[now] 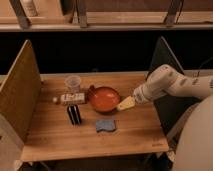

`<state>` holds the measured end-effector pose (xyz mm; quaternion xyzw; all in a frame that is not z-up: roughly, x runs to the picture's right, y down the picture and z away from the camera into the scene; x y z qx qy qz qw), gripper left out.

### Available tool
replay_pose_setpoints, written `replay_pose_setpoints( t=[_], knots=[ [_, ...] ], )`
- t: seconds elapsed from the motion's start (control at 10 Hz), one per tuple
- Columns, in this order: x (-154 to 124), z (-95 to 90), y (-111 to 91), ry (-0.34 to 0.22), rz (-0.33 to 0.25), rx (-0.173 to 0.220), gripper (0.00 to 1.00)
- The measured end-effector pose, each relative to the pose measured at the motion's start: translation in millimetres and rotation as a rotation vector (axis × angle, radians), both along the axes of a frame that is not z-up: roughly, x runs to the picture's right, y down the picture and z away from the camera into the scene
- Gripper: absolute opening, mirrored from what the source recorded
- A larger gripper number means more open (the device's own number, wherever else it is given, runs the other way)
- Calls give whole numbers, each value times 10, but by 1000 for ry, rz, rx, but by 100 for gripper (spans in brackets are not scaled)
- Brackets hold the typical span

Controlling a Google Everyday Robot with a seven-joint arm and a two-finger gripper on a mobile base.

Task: Knock the eraser over

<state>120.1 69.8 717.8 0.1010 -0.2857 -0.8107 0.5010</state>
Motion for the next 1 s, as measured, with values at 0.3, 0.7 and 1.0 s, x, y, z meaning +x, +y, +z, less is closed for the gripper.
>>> replay_pose_setpoints(
  t=[0.3,0.7,1.0],
  knots=[
    [0,0,0,0,0,0,77],
    [0,0,0,0,0,0,79],
    [-3,0,3,-1,-4,0,52]
  ],
)
